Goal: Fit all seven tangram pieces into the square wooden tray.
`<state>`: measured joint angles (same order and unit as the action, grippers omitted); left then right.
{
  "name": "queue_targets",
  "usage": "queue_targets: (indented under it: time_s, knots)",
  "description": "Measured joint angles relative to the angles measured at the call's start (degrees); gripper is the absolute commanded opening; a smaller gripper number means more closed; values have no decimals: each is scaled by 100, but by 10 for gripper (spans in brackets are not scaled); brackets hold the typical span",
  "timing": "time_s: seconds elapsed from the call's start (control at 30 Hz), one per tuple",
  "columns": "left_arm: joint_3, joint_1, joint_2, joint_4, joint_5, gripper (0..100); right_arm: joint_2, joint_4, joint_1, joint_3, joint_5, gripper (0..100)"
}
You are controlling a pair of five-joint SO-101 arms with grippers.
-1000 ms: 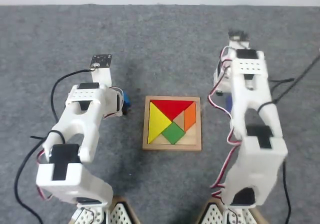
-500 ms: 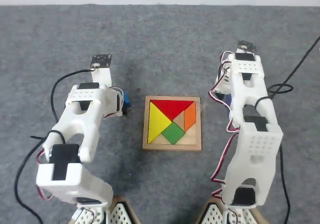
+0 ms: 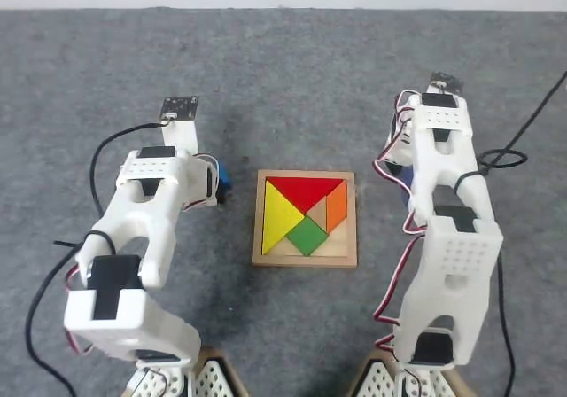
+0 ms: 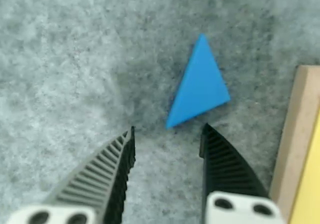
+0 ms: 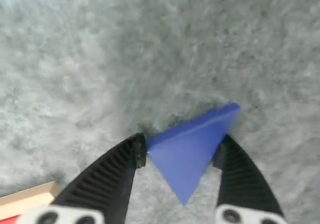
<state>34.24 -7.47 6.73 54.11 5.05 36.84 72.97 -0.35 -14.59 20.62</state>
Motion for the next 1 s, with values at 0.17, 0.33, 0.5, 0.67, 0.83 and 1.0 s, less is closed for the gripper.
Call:
queue_targets:
  time_s: [0.17, 0.33, 0.5, 0.67, 0.83, 1.0]
  knots:
    - [0, 0, 0, 0, 0, 206, -9, 0, 0, 0, -44, 135]
    - [0, 0, 0, 0, 0, 206, -53, 70, 35, -62, -299, 132]
    - [0, 0, 0, 0, 0, 206, -563, 642, -273, -352, -1723, 132]
    - [0, 0, 0, 0, 0, 206, -1336, 1073, -897, -440, -3789, 132]
    - [0, 0, 0, 0, 0, 206, -1785, 1776, -1846, -440, -6637, 133]
    - [0, 0, 0, 0, 0, 206, -1846, 2541, -2734, -448, -8774, 133]
